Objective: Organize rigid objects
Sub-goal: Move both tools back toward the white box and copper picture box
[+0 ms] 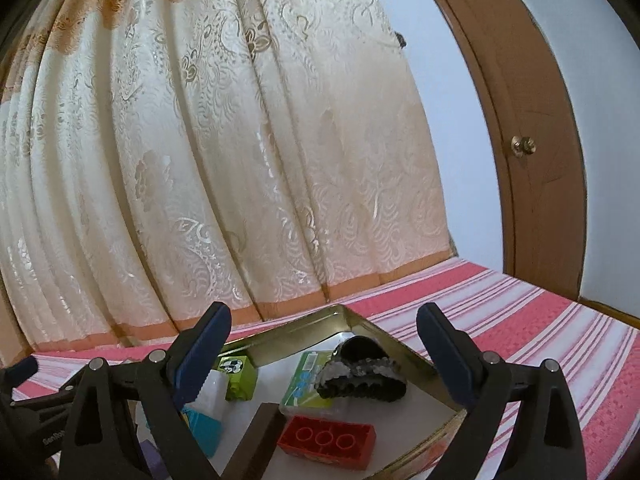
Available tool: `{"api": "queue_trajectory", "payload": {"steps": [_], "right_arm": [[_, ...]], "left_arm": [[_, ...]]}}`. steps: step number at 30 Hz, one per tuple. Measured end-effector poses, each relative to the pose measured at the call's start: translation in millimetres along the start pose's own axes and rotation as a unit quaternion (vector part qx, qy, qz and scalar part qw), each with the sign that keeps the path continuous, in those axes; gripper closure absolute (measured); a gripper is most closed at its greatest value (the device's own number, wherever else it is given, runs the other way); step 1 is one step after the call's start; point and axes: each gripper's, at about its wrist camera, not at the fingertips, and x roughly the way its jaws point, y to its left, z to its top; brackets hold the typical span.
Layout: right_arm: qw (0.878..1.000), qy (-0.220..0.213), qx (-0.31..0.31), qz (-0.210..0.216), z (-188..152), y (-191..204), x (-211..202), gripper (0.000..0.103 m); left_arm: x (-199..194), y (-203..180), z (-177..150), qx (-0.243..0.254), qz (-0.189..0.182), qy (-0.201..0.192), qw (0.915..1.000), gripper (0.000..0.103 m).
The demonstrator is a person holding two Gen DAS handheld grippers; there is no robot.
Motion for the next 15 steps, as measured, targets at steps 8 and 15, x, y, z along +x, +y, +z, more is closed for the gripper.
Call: {"api": "queue_trajectory", "payload": {"steps": [8, 15], "right_arm": [[1.000, -0.011, 0.015, -0.023, -5, 8, -17, 0.007], [1.000, -0.017, 0.015, -0.021, -16, 38, -39, 0.007]], "left_arm": [[6, 47, -7, -0.024, 0.029, 0.002, 0.9993, 0.001], [15, 78, -13, -0.039, 0.033, 0.018, 0.9986, 0.001]]}}
